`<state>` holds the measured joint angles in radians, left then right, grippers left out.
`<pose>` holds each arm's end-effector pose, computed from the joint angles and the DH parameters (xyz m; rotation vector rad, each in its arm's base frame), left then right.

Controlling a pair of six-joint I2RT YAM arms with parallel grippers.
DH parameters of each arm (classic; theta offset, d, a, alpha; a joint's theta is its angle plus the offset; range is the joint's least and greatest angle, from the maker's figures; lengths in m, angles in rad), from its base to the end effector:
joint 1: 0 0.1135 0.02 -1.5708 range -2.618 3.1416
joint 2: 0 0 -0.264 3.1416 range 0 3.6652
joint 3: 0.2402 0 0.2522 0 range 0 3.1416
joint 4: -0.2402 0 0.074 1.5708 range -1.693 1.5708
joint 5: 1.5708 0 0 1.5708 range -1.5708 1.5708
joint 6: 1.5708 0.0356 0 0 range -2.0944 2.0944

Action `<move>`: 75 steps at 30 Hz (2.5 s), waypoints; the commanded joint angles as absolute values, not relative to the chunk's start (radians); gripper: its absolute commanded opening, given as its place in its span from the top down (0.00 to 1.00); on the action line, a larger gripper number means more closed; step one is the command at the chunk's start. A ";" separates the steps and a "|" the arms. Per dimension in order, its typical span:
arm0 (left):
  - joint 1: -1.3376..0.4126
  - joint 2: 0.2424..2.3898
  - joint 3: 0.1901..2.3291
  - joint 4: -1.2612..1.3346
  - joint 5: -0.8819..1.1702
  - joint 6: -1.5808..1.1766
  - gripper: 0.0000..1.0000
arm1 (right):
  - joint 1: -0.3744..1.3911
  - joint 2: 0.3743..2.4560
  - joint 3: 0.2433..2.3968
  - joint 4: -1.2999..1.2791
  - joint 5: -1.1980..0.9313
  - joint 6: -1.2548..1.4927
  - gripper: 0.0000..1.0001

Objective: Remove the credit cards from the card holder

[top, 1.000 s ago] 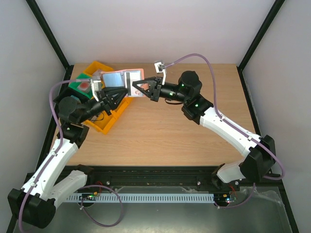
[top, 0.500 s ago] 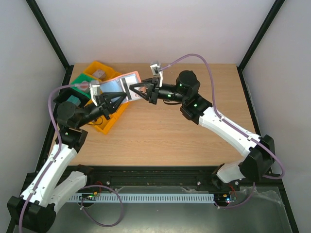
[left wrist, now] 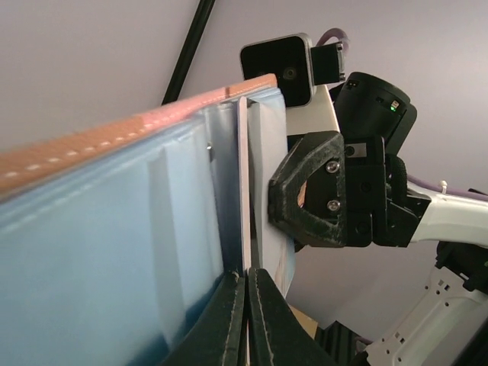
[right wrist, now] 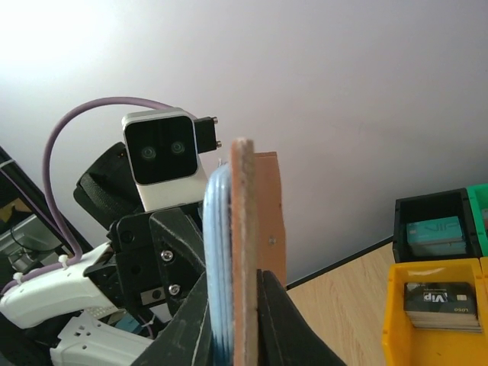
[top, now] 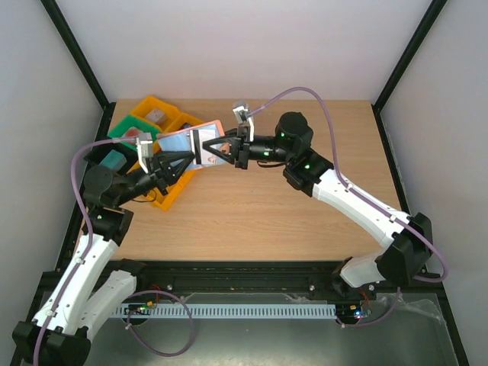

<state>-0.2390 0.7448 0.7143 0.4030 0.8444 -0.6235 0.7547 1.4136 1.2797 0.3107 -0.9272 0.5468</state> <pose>0.1526 -0.0646 0.3805 0.5449 1.3271 -1.2228 0.2160 0.2422 0.4178 -1.0269 1.3727 1.6505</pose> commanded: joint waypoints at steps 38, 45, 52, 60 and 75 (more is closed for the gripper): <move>-0.262 0.750 0.757 0.224 0.785 -0.362 0.98 | 0.605 1.327 1.256 0.311 -0.983 0.641 0.98; -0.230 0.717 0.834 -0.081 0.617 0.169 0.98 | 0.374 1.196 1.144 0.243 -0.933 0.681 0.98; -0.244 0.514 0.789 -0.166 0.514 1.376 0.98 | 0.359 1.183 1.123 0.132 -0.914 0.640 0.98; -0.248 0.397 0.546 0.220 0.647 2.137 0.98 | 0.359 1.205 1.046 0.081 -0.915 0.645 0.98; -0.273 0.431 0.565 0.182 0.617 2.161 0.98 | 0.380 1.420 0.870 -0.029 -0.925 0.644 0.98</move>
<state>-0.2699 0.4259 0.5373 0.1490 0.6079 2.0617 0.3664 1.3735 0.8833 -0.0181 -0.9054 0.6559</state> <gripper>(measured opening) 0.025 0.055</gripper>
